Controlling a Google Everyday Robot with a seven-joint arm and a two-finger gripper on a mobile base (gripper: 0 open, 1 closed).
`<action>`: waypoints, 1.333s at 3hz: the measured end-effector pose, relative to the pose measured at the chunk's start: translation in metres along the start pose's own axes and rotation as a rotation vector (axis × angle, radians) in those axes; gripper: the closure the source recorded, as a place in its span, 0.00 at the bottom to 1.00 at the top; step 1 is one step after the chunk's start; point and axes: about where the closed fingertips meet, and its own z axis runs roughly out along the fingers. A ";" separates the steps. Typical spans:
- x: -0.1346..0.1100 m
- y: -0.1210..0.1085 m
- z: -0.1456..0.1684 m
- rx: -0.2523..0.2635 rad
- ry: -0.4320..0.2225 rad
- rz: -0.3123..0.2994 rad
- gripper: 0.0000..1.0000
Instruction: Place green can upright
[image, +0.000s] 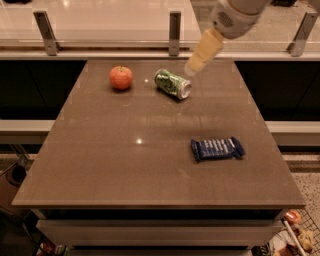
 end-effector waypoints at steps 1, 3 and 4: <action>-0.033 -0.001 0.031 0.027 0.090 -0.024 0.00; -0.054 0.002 0.080 0.015 0.201 -0.017 0.00; -0.053 0.006 0.104 -0.028 0.230 -0.003 0.00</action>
Offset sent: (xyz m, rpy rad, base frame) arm 0.0824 0.0568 -0.0453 -0.1966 0.1525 -0.0547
